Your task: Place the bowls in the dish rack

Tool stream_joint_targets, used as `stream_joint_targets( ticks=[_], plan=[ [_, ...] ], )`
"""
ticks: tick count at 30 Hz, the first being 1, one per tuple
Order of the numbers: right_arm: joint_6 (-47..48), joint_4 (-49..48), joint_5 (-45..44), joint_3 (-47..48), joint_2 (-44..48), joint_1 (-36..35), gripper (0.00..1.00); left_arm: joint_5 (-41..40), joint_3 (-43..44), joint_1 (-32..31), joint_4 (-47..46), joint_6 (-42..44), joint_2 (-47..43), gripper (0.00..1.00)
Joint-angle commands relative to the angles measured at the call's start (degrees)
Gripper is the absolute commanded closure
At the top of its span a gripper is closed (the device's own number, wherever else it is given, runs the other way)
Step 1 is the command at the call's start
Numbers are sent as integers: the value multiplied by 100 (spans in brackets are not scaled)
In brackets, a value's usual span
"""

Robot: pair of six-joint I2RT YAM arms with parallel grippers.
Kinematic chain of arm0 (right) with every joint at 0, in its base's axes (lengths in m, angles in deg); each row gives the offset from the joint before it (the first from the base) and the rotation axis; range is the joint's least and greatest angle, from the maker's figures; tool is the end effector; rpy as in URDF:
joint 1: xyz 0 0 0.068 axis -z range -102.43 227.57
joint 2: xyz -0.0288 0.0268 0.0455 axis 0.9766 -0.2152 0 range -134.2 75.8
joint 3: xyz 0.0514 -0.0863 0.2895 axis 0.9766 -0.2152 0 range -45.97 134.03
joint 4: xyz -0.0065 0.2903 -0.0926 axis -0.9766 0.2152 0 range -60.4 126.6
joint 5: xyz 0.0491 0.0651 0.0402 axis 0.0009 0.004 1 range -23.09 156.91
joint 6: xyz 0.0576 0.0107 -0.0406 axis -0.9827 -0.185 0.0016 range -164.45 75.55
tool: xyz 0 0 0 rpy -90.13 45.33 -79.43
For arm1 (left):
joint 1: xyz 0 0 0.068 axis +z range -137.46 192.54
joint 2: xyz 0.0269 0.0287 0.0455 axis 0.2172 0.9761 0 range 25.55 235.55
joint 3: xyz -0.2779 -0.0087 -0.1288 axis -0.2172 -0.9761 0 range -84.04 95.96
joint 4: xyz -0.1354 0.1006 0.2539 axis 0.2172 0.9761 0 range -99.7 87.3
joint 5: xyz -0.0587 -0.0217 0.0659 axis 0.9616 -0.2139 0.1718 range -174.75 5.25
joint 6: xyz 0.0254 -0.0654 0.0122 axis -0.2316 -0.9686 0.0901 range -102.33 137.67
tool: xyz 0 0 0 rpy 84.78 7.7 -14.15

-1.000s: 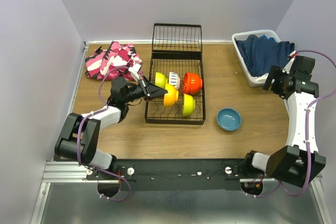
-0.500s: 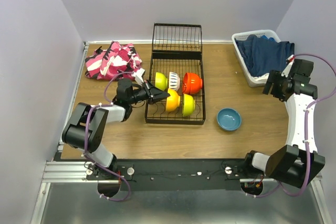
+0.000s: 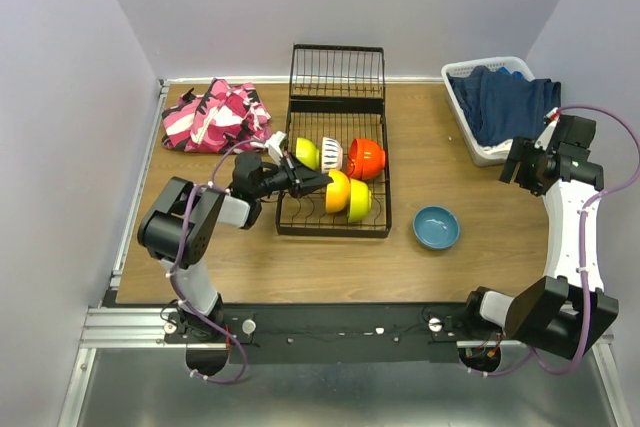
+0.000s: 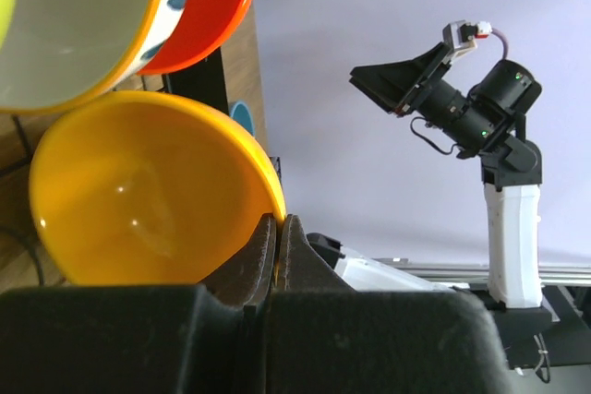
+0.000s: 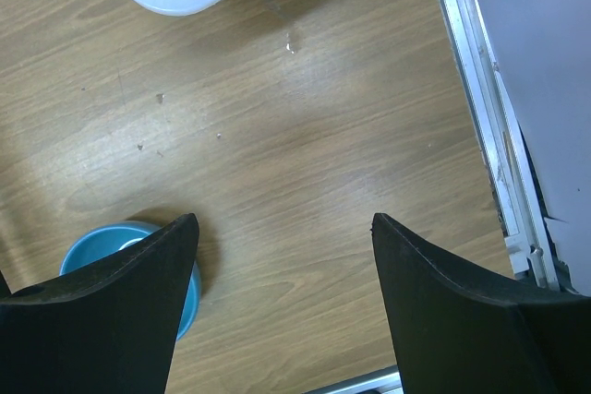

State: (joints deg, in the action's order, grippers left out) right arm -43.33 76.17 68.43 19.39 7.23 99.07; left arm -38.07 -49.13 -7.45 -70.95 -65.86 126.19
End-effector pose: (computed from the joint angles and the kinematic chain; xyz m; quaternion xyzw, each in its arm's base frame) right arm 0.2706 -0.1049 0.3338 0.1616 0.9250 -0.0552 0.3395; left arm 0.3266 -0.1644 0.1575 -0.1262 0.7148 -0.6696 0.1574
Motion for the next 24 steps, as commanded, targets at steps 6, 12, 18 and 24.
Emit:
stream_joint_targets(
  ticks=[6, 12, 18, 24],
  plan=[
    [28, 98, -55, -103, -7, 48, 17, -62, 68, -198, -276, -305, 228, 100],
    [10, 54, -29, -164, -24, 48, 17, -167, -292, -155, 428, 64, -114, 100],
    [-25, 19, 32, -190, 11, 48, 17, -229, -240, -32, 904, 240, -106, 98],
    [-86, -25, 103, -226, 99, 48, 16, -63, 129, 91, 1484, 424, 157, 73]
  ],
)
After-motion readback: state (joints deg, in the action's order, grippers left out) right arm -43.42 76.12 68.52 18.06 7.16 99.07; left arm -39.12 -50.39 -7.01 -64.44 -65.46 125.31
